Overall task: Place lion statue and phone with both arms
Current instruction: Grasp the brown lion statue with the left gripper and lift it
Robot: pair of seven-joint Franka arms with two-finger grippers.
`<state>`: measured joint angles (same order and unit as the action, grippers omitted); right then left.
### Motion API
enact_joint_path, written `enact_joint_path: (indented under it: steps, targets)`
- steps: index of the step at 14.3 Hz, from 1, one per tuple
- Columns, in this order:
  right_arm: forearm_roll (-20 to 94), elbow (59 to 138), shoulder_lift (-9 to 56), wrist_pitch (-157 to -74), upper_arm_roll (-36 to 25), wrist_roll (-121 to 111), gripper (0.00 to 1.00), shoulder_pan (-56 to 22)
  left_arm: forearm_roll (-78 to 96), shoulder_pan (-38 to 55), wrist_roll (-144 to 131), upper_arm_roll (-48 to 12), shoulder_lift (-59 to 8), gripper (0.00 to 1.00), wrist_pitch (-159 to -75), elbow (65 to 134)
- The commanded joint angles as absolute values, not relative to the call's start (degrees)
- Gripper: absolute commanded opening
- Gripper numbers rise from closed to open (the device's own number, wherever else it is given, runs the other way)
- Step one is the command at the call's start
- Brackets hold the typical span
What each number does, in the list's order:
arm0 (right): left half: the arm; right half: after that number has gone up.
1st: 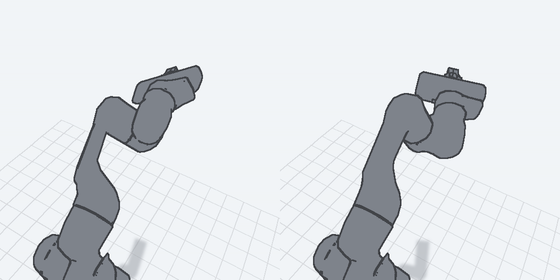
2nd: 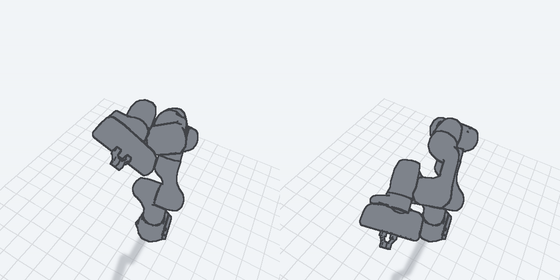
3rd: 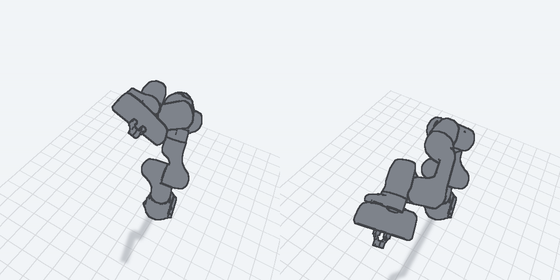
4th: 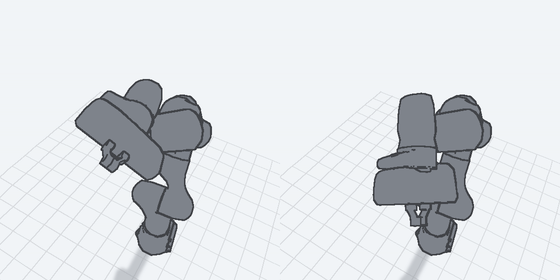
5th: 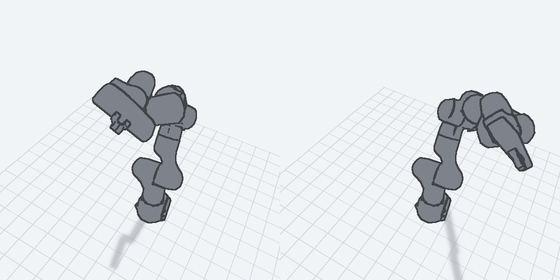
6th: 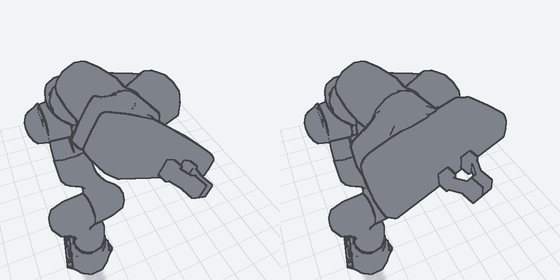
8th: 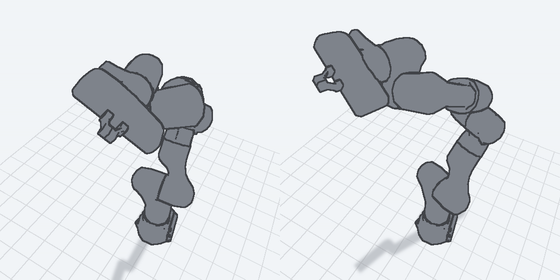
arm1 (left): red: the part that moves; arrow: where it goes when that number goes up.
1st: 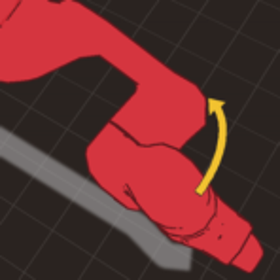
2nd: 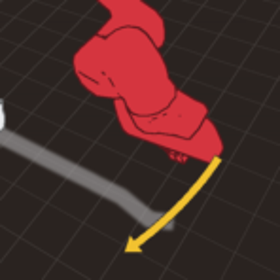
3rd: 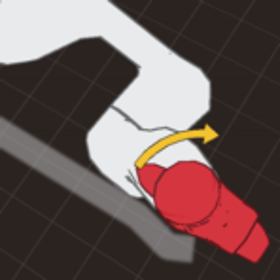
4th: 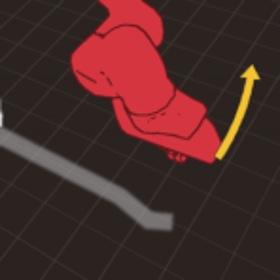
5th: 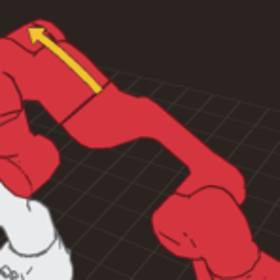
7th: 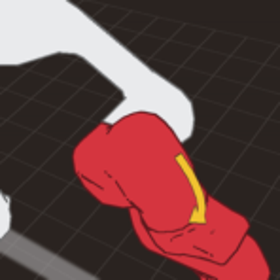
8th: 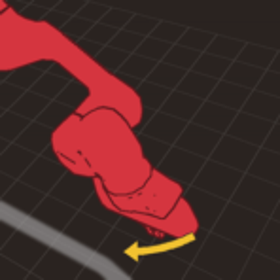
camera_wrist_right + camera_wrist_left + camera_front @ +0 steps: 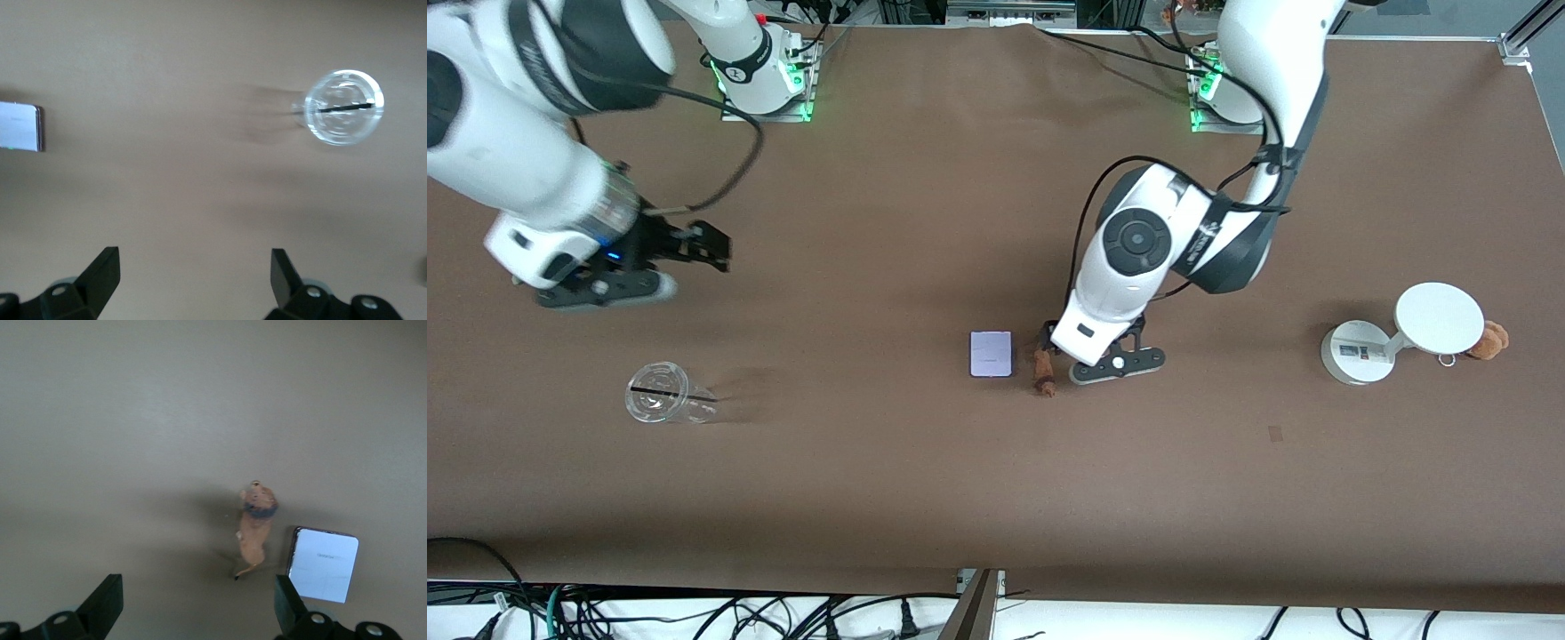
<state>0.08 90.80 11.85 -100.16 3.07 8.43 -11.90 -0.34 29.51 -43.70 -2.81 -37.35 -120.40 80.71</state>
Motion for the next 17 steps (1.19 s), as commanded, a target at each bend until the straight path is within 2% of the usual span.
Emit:
enact_joint_path:
  steps: [1,3,8,17]
  targets:
    - [0.6,90.1,14.8,-101.9,3.0,12.1,1.0,-14.1,-1.8,31.6,-44.6,-1.7,-41.0,1.0,-123.7,78.4]
    - [0.4,89.9,15.3,-102.0,3.0,13.0,1.0,-14.9,-3.9,32.9,-44.6,-1.7,-43.3,1.0,-125.8,77.6]
    - [0.4,89.9,17.0,-104.0,3.0,14.4,1.0,-15.3,-5.0,34.4,-44.6,-1.5,-50.7,1.0,-125.9,70.6]
    - [0.4,89.9,17.7,-104.1,3.0,14.4,1.0,-15.4,-5.1,34.3,-43.6,-1.5,-52.5,1.0,-125.9,70.4]
